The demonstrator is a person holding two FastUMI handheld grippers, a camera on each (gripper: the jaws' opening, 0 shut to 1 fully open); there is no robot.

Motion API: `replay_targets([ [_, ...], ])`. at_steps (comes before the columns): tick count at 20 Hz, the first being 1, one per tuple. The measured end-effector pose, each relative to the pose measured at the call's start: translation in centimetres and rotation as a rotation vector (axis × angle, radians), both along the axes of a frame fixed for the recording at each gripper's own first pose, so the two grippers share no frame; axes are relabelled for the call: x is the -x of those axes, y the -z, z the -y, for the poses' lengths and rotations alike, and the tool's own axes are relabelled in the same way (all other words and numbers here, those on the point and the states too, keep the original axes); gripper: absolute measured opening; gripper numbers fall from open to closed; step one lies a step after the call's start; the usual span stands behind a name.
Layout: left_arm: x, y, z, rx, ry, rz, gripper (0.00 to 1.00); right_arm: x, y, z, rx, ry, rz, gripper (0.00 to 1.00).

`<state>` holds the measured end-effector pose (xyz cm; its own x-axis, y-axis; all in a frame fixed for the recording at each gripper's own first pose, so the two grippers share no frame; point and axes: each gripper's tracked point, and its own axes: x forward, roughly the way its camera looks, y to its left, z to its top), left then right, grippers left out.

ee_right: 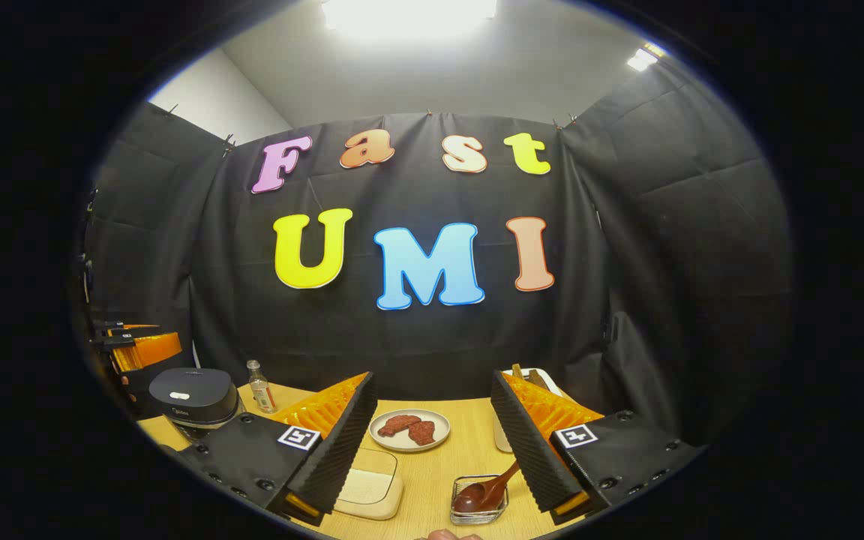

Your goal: Close the left gripper, press the button to open the rice cooker; take a wooden spoon from the chopstick holder with the right hand, scoop a spoonful of rice and pour it into the rice cooker, then put the wooden spoon back into the chopstick holder.

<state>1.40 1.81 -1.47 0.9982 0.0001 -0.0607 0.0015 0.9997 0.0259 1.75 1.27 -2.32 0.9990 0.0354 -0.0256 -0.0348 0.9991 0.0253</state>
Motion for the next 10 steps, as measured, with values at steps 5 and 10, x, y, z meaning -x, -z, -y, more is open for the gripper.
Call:
replay_targets([
  [5, 0.1, -0.3, -4.4, 0.038, -0.031, -0.029, 0.87, -0.6, 1.5, -0.9, 0.018, -0.035, -0.024, 0.98],
  [10, -0.6, -0.3, -8.2, 0.008, -0.055, -0.1, 0.48, -0.6, 2.3, -0.9, 0.038, -0.052, -0.036, 0.98],
])
